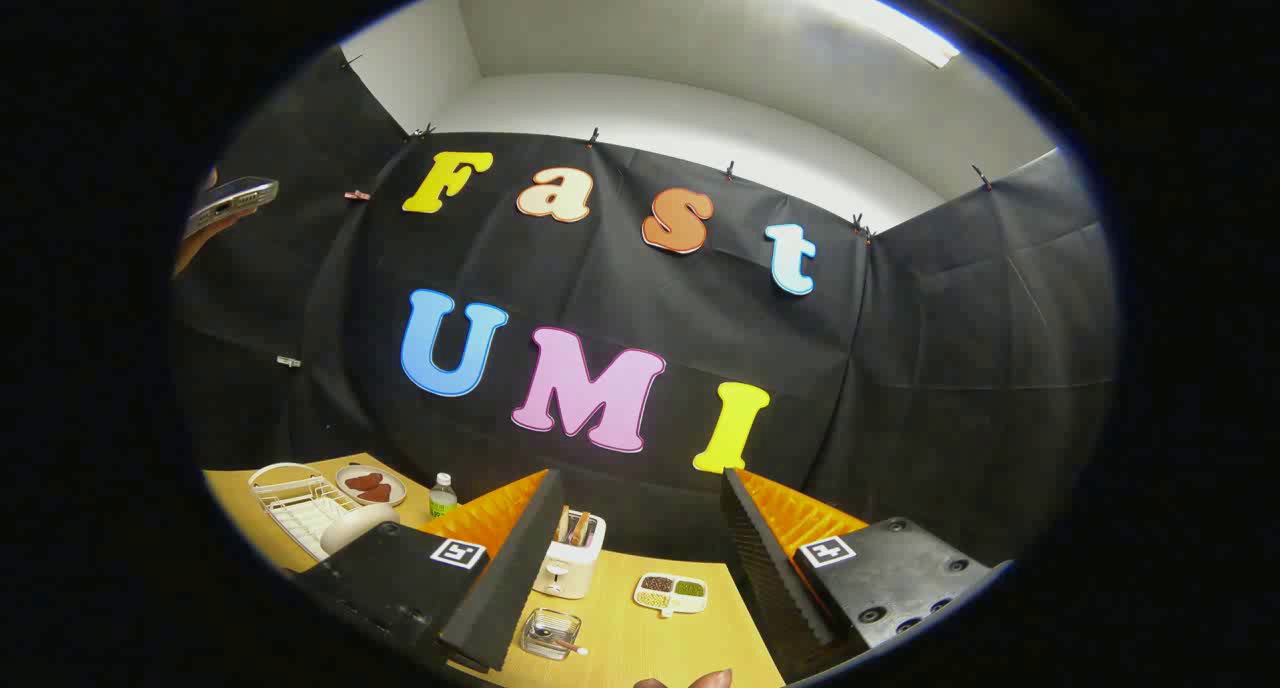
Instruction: Take the plate from the dish rack, then take the spoon from the basket and place it into the plate.
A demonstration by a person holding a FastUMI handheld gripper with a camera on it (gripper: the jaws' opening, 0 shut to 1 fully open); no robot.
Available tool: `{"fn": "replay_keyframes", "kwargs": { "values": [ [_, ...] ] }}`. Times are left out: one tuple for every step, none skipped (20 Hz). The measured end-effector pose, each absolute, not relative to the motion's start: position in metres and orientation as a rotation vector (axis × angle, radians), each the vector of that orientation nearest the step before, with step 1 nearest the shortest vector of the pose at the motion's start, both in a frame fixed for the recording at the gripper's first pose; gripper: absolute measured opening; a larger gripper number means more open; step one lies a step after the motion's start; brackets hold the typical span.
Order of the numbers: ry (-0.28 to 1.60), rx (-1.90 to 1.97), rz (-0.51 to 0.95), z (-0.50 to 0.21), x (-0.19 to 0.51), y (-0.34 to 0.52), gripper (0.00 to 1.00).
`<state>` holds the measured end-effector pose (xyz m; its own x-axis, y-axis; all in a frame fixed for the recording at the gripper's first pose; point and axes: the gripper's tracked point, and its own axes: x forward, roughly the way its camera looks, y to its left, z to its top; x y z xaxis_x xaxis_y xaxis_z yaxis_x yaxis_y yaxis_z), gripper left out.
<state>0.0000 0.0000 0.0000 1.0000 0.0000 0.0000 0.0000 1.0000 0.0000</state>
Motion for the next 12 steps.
{"fn": "replay_keyframes", "kwargs": {
  "values": [
    [0.001, 0.001, -0.001, 0.0005, -0.0002, -0.0006, 0.97],
    [0.001, 0.003, -0.001, 0.0003, -0.0005, -0.0008, 0.97],
    [0.000, 0.005, 0.000, 0.0002, -0.0007, -0.0005, 0.97],
    [-0.004, 0.007, 0.003, 0.0014, -0.0007, -0.0003, 0.97],
    [-0.007, 0.009, 0.006, 0.0026, -0.0008, 0.0006, 0.97],
    [-0.009, 0.010, 0.009, 0.0026, -0.0010, 0.0006, 0.97],
    [-0.008, 0.010, 0.013, 0.0022, -0.0014, 0.0015, 0.97],
    [-0.007, 0.010, 0.015, 0.0008, -0.0009, 0.0024, 0.97],
    [-0.006, 0.010, 0.019, 0.0008, -0.0003, 0.0035, 0.97],
    [-0.004, 0.010, 0.020, 0.0005, -0.0003, 0.0044, 0.97],
    [-0.001, 0.011, 0.023, -0.0002, 0.0004, 0.0056, 0.97],
    [0.002, 0.012, 0.025, -0.0017, -0.0006, 0.0066, 0.97]
  ]
}}
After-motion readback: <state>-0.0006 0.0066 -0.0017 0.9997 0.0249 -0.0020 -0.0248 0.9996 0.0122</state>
